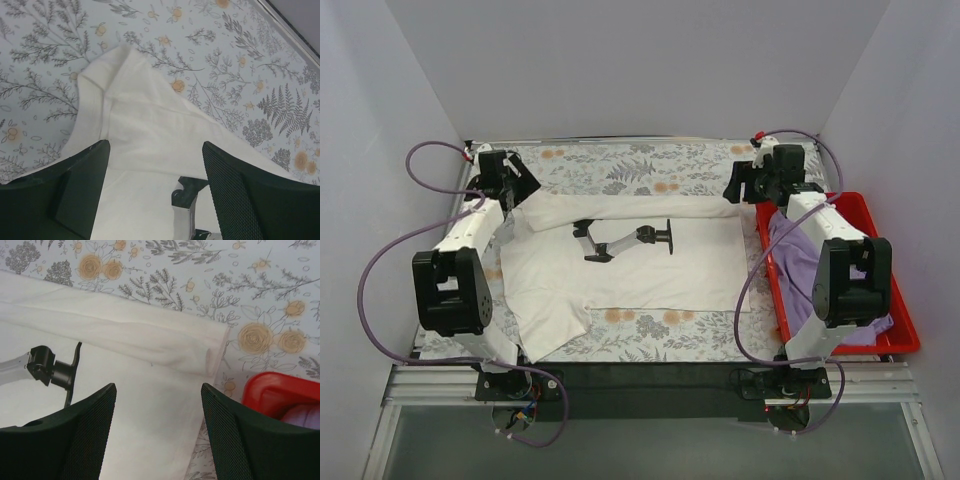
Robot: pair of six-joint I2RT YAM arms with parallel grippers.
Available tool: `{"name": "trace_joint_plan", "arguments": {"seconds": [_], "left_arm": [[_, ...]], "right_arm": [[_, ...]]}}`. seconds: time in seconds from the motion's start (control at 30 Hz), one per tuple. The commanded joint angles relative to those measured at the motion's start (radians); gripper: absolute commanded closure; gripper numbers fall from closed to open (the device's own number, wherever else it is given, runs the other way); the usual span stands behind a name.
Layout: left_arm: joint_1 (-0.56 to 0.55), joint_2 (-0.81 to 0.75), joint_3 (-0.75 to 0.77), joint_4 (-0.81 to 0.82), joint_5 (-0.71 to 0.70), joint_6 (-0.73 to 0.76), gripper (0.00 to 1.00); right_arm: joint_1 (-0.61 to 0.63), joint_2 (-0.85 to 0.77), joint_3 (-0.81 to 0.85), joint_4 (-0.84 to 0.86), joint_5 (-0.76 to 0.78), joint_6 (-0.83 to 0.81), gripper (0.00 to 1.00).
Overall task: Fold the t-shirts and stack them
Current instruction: Fold the tshirt
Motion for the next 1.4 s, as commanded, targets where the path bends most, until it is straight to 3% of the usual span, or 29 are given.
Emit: {"name": "trace_joint_plan", "arguments": {"seconds": [0.0,0.33,0.4,0.6,1.0,1.13,1.3,1.37], "left_arm": [[-0.076,0.07,0.124,-0.044,-0.06,0.072,0.32],[-0.142,0.316,0.305,-0.082,-0.051,0.106,0.41],[-0.152,0.334,0.33,-0.079,-0.038,0.094,0.45],[-0.196,0.403,0.371,-0.087,-0.08,0.08,0.47],[-0.23,0.468,0.403,-0.113,-0.113,0.064,0.51],[-0.238,0.474,0.408,-0.119,-0.117,0.064,0.67],[-0.247,0.442,0.399,-0.135,-0.128,0.063,0.97],[-0.25,0.424,0.39,-0.139,-0.13,0.061,1.0]], "right_arm": [[0.023,-0.077,-0.048,-0.049,-0.003,0.074,0.37],[0.06,-0.273,-0.256,-0.114,-0.051,0.084,0.37],[0.061,-0.316,-0.302,-0.12,-0.057,0.087,0.36],[0.063,-0.38,-0.386,-0.129,-0.061,0.085,0.36],[0.063,-0.404,-0.423,-0.135,-0.066,0.074,0.36],[0.061,-0.407,-0.427,-0.135,-0.066,0.067,0.36],[0.064,-0.414,-0.427,-0.138,-0.063,0.061,0.36],[0.064,-0.416,-0.426,-0.137,-0.063,0.061,0.36]]}}
